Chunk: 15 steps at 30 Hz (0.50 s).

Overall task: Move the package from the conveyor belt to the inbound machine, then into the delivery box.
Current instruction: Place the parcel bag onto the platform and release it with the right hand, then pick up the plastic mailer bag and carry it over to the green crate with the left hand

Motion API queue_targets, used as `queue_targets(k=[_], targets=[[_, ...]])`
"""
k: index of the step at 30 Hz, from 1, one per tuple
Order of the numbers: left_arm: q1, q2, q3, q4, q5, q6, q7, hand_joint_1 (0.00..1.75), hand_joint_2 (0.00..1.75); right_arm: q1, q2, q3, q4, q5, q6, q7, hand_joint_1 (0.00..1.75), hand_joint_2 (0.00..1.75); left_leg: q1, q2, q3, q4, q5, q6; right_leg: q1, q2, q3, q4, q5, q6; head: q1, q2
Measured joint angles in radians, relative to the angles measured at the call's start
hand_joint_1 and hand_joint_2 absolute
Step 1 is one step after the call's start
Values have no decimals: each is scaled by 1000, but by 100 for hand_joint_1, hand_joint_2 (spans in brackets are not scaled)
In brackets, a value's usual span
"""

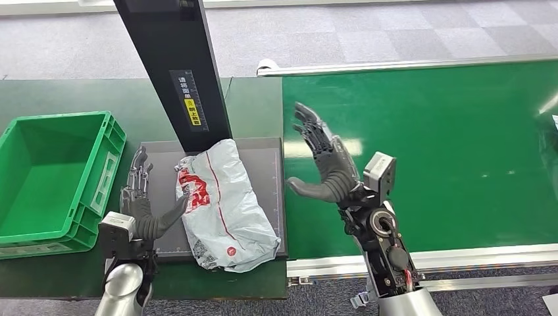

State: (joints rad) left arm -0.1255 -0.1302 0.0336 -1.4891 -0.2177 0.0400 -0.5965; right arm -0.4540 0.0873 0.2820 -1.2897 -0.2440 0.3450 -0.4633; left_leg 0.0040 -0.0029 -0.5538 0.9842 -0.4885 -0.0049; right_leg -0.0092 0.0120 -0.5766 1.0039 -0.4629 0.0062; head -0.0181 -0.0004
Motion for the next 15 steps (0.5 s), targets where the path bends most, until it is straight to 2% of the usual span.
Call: queue_targets(k=[6, 11, 15], targets=[[3, 8, -29, -28, -34, -29, 14, 0, 175, 122, -9, -117, -62, 73, -43, -23, 0, 175, 0, -3, 0, 0, 0, 0, 0, -3, 2, 0, -1, 1, 0, 0], [0, 20, -90, -23, -203, -64, 54, 0, 175, 248, 5, -200, -126, 84, -31, -35, 0, 175, 0, -4, 0, 0, 0, 0, 0, -3, 1, 0, -1, 1, 0, 0], [-7, 24, -115, -13, -270, -64, 69, 0, 175, 279, 11, -216, -145, 87, -24, -35, 0, 175, 0, -4, -1, 0, 0, 0, 0, -3, 0, 0, -1, 1, 0, 0]])
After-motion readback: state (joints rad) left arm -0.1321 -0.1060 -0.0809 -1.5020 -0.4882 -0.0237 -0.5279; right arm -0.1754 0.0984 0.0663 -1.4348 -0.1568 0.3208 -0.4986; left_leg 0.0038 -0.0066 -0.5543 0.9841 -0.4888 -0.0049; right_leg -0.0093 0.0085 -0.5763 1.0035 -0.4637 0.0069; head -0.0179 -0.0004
